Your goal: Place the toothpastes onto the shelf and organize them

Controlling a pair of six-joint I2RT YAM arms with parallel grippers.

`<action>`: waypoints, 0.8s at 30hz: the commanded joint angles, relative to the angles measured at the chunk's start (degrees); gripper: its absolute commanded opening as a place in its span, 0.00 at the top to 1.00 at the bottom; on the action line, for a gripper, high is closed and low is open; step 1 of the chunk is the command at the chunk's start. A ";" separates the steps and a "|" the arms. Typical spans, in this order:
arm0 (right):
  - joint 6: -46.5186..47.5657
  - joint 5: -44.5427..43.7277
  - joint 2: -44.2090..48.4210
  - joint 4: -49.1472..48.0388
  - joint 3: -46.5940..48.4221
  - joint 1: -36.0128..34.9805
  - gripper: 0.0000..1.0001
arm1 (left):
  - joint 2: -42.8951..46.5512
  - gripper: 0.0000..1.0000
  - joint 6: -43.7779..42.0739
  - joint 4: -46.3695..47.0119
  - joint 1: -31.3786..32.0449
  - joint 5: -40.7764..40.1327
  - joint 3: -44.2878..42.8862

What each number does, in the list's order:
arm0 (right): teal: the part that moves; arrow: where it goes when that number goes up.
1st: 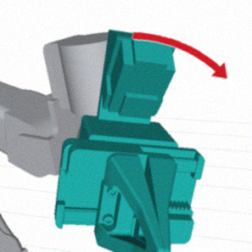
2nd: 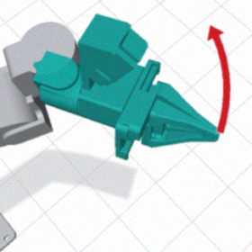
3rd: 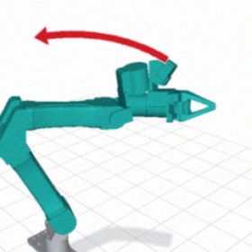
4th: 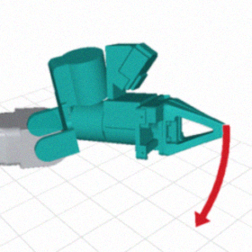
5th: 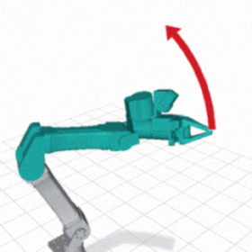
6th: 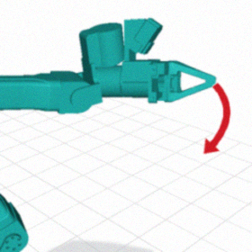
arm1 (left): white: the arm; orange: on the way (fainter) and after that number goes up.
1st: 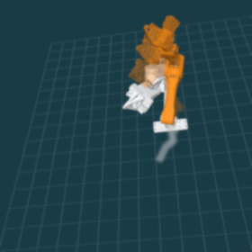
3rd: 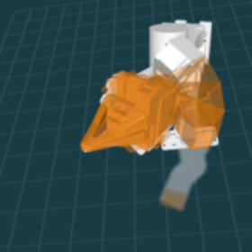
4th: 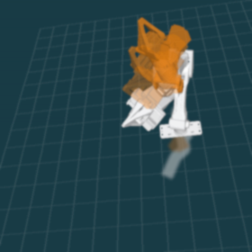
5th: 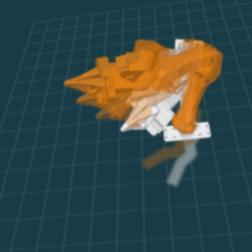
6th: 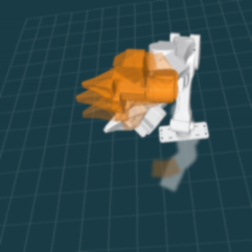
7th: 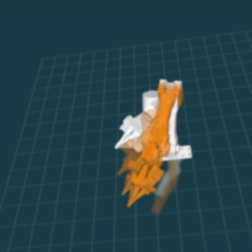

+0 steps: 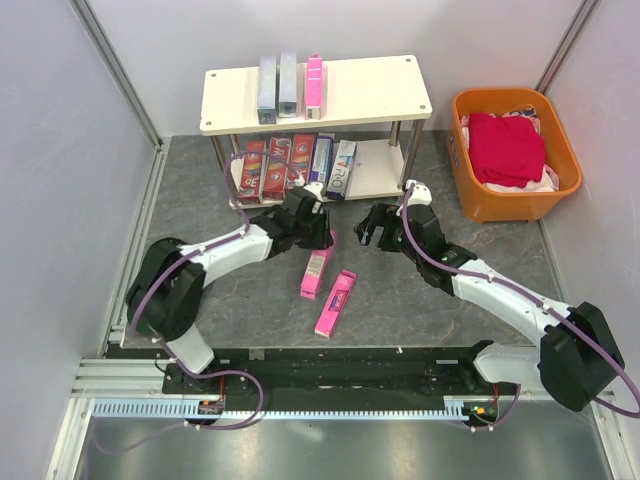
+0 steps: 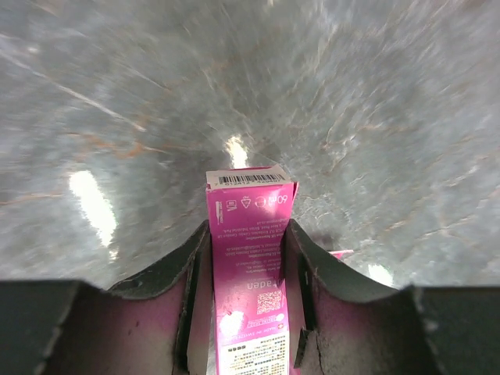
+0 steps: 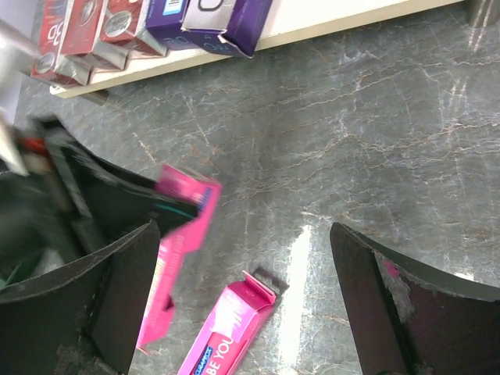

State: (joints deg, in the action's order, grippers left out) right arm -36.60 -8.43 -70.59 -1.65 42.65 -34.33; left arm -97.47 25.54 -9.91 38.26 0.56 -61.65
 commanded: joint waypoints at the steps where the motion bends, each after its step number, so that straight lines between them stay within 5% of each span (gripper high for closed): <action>1: 1.35 3.41 1.42 -1.77 1.12 0.05 0.02 | 7.54 0.64 0.21 4.63 -5.19 9.27 3.19; 14: 5.74 15.72 -2.27 -8.90 2.86 -6.00 0.02 | 15.29 0.64 11.36 24.21 -19.88 42.74 11.46; 24: 3.12 20.73 -6.05 -16.98 3.22 -11.29 0.03 | 14.51 0.64 29.72 49.34 -23.93 55.07 16.47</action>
State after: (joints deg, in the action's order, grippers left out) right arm -32.36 9.56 -75.50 -12.10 43.66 -45.28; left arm -83.92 44.47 23.03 14.87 47.55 -45.91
